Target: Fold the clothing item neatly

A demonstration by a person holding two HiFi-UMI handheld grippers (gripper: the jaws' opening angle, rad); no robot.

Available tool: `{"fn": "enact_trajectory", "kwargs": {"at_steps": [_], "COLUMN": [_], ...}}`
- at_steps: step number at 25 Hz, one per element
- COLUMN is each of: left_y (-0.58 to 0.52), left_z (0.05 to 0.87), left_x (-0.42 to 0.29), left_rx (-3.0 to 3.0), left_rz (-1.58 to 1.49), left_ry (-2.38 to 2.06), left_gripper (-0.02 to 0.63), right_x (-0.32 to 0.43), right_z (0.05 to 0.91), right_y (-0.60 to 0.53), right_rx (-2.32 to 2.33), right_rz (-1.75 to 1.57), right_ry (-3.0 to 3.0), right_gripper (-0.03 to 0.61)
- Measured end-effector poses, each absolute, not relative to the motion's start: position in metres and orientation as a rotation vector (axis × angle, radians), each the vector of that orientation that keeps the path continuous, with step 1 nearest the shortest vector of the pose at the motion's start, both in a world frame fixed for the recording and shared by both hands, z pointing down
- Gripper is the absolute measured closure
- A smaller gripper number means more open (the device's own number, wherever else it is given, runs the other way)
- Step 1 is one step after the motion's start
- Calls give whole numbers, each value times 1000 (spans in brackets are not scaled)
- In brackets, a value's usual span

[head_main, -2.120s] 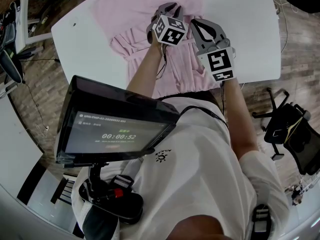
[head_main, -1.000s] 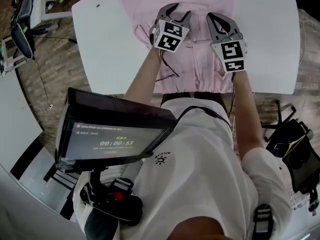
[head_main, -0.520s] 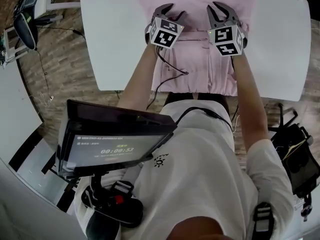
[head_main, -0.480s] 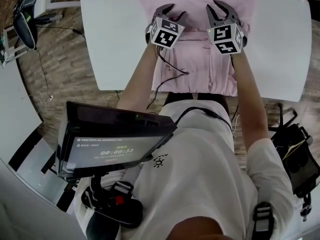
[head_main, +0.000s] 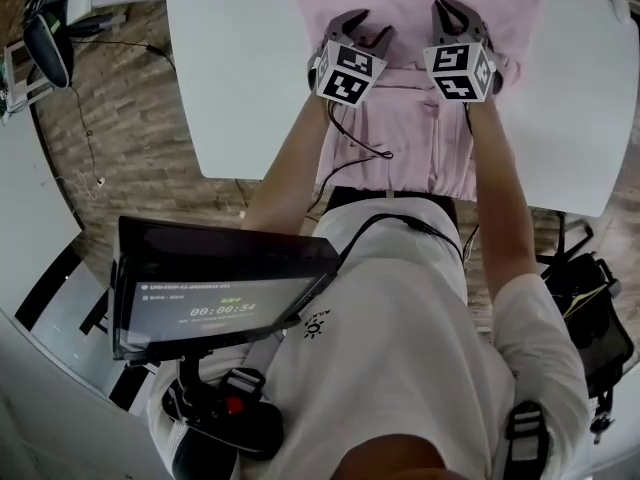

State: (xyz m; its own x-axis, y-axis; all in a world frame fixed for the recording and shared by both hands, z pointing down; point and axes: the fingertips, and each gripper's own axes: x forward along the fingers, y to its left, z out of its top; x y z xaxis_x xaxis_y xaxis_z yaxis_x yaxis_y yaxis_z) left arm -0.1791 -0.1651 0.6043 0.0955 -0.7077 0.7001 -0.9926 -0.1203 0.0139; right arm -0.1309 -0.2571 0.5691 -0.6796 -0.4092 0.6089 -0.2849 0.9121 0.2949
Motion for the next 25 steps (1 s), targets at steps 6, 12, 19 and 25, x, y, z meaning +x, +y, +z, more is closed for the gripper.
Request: {"fn": "enact_trajectory", "kwargs": {"at_steps": [6, 12, 19, 25], "left_y": [-161, -158, -150, -148], "left_z": [599, 597, 588, 575], "left_x": [-175, -182, -196, -214], "left_rx": [1890, 1902, 1892, 1850], "left_rz": [751, 736, 721, 629], "left_ry": [-1680, -1694, -1674, -1703], "left_gripper": [436, 436, 436, 437], "right_x": [-101, -74, -84, -67], "right_z": [538, 537, 559, 532], "right_y": [-282, -342, -370, -382], "right_rx": [616, 707, 559, 525], "right_rz": [-214, -219, -280, -262], "right_ry": [-2387, -2336, -2335, -2368], "right_gripper": [558, 558, 556, 557]}}
